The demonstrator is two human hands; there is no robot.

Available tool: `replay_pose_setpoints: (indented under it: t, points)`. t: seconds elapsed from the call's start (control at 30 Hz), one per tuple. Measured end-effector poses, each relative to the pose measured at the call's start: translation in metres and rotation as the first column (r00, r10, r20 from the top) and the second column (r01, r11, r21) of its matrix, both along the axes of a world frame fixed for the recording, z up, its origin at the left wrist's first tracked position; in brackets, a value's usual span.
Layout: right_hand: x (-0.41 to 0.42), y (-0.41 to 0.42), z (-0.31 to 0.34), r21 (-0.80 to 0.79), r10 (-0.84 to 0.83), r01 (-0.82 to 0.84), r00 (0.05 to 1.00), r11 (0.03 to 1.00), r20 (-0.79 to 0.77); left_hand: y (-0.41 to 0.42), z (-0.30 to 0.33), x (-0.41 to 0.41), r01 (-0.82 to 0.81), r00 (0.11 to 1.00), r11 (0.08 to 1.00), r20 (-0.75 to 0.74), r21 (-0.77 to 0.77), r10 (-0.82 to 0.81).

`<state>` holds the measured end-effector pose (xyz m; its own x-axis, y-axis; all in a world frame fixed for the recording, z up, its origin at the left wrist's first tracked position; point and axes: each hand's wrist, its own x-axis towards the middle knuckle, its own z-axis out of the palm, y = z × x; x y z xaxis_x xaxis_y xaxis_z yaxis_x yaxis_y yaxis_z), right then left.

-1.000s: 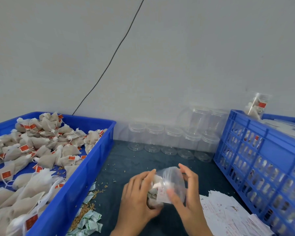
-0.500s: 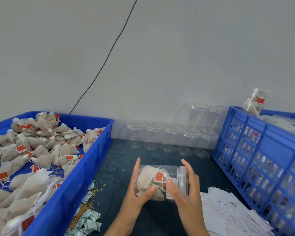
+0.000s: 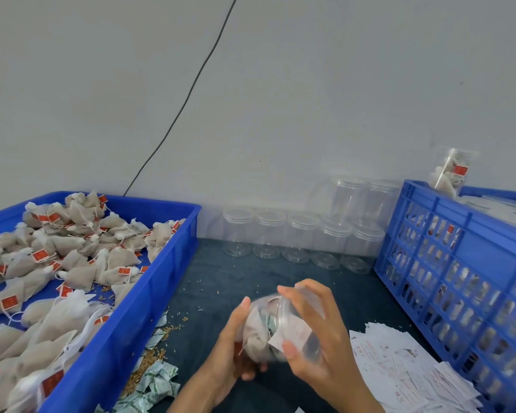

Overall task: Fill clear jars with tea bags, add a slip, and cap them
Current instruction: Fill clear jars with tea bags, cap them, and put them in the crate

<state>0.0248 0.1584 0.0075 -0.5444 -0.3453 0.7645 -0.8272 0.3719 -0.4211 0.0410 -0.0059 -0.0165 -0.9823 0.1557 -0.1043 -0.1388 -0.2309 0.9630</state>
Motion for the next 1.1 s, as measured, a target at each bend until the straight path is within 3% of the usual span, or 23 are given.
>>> replay_pose_setpoints:
  t: [0.13, 0.23, 0.33, 0.4, 0.5, 0.83, 0.93, 1.1]
  points:
    - [0.004, -0.007, 0.005, -0.144, -0.052, 0.096, 0.959, 0.985, 0.280, 0.013, -0.003, -0.001, -0.191, 0.970, 0.976, -0.130, 0.104, 0.204]
    - [0.001, -0.014, 0.009, -0.237, -0.044, 0.204, 0.838, 0.950, 0.545, 0.016, -0.003, -0.003, -0.283, 0.915, 0.951, -0.264, 0.124, 0.306]
    - [-0.001, -0.016, 0.012, -0.273, 0.085, 0.149, 0.721, 0.950, 0.688, 0.011, -0.001, -0.003, -0.312, 0.907, 0.943, -0.260, 0.111, 0.331]
    - [0.005, -0.014, 0.012, -0.303, 0.149, 0.060, 0.769, 0.951, 0.621, 0.009, -0.002, -0.003, -0.288, 0.933, 0.947, -0.181, 0.140, 0.310]
    - [0.017, -0.007, 0.008, -0.203, 0.164, -0.074, 0.865, 0.976, 0.474, 0.007, -0.005, -0.004, -0.209, 0.971, 0.960, -0.078, 0.187, 0.226]
    - [0.014, -0.008, 0.003, -0.264, 0.141, 0.000, 0.847, 0.964, 0.513, 0.006, -0.009, -0.006, -0.357, 0.883, 0.924, -0.273, 0.135, 0.381]
    - [0.014, -0.003, 0.007, -0.278, 0.088, 0.049, 0.882, 0.959, 0.462, 0.007, -0.004, -0.002, -0.249, 0.922, 0.964, -0.281, 0.096, 0.267]
    - [0.016, -0.003, 0.006, -0.147, -0.062, 0.118, 0.938, 0.982, 0.341, 0.008, -0.002, 0.002, -0.030, 0.992, 0.993, -0.120, 0.112, 0.044]
